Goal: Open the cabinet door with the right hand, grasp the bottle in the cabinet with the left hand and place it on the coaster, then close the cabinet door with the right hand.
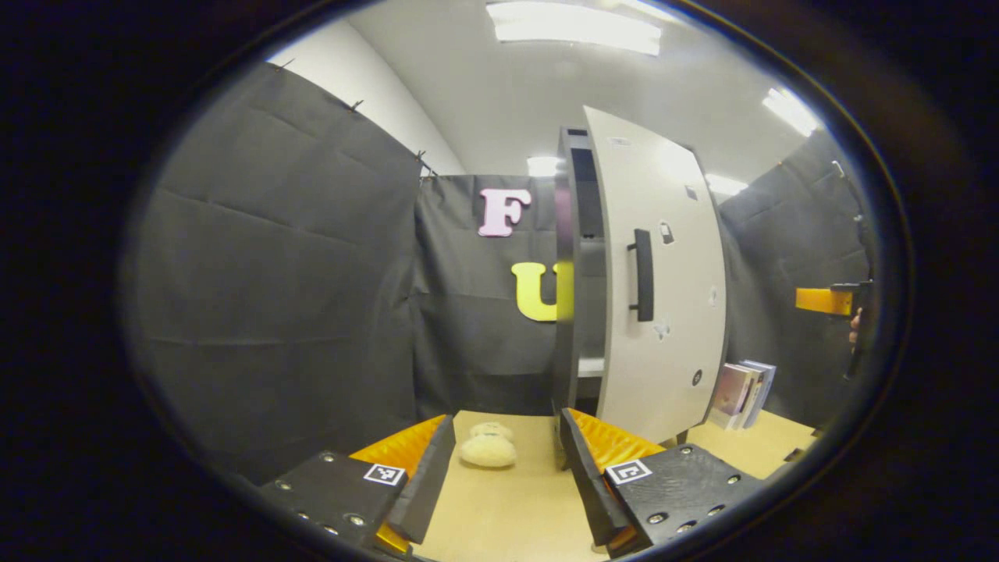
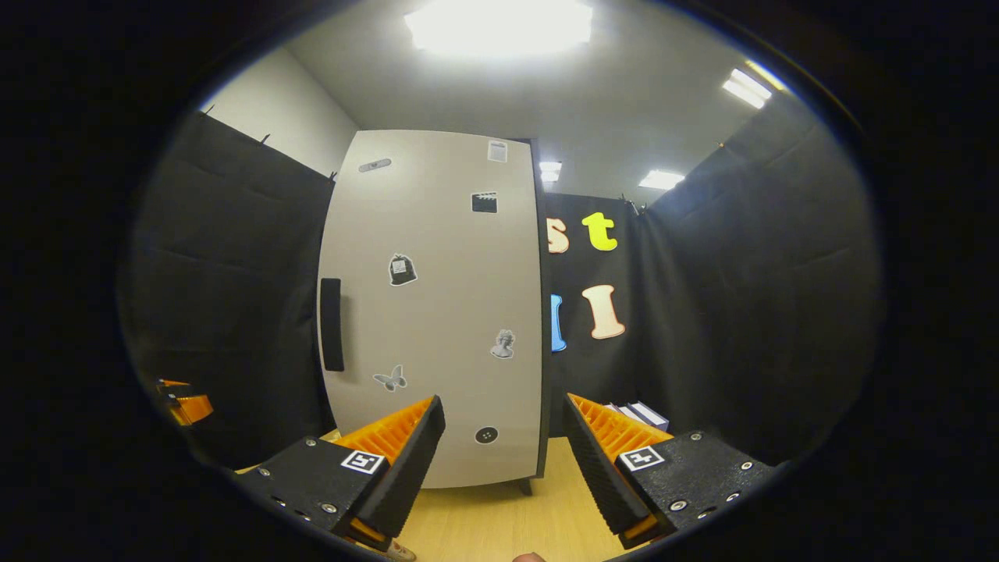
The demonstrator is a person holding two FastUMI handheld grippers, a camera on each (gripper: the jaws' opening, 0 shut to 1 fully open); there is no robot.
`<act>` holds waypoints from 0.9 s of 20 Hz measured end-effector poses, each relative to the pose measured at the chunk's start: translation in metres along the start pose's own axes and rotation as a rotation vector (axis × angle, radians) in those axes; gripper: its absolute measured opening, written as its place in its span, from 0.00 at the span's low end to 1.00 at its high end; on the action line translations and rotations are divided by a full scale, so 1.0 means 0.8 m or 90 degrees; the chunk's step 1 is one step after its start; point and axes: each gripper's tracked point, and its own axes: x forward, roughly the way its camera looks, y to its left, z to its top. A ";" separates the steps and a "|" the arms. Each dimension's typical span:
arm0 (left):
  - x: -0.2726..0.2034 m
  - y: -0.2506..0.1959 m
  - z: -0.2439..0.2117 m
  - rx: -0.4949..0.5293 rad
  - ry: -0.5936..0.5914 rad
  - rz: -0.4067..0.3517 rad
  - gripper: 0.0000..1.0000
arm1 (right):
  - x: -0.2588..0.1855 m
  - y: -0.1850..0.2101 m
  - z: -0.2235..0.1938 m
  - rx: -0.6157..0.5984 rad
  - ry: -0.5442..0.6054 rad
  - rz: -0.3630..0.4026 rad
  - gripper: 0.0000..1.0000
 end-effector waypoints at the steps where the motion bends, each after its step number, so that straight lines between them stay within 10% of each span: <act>1: 0.001 -0.013 0.001 0.001 0.000 -0.003 0.72 | -0.001 -0.003 -0.001 -0.001 -0.001 0.001 0.93; 18: -0.002 -0.143 0.026 0.033 -0.010 -0.008 0.77 | -0.009 -0.031 -0.018 0.028 0.017 -0.008 0.93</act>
